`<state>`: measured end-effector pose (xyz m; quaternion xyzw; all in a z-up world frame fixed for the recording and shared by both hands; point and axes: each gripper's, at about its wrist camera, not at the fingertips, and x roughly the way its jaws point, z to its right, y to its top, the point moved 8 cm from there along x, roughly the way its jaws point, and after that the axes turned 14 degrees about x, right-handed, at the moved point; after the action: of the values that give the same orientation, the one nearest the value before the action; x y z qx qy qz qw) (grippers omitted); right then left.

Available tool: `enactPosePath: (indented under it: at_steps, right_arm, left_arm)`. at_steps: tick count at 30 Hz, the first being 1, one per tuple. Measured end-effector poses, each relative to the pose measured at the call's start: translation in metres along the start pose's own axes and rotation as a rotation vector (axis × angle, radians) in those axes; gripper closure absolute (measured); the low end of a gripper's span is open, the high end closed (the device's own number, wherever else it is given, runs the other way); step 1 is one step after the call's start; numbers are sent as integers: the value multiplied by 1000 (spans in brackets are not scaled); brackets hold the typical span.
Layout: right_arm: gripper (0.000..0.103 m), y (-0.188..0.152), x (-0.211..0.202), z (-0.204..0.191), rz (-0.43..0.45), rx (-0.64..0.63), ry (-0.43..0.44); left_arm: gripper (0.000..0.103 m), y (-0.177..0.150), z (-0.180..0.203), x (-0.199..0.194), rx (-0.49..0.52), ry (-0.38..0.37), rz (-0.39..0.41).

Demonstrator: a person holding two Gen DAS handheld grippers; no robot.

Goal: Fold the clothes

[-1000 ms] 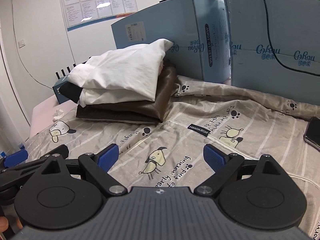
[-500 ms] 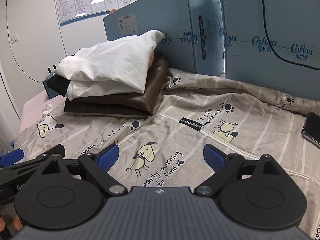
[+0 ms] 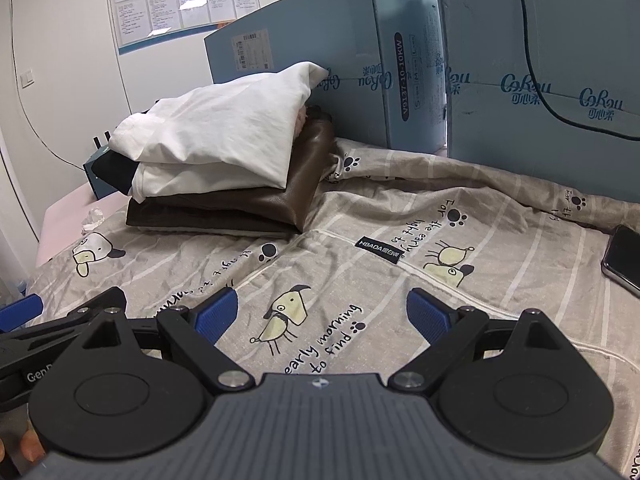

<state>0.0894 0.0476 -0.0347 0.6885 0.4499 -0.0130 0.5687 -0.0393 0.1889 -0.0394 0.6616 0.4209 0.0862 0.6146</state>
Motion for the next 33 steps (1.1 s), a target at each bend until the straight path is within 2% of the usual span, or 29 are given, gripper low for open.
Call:
enactPosePath:
  at_steps: [33]
  right_arm:
    - [12,-3,4,1,-6,-8,-11]
  left_arm:
    - [0,-1,1,1,17,8,8]
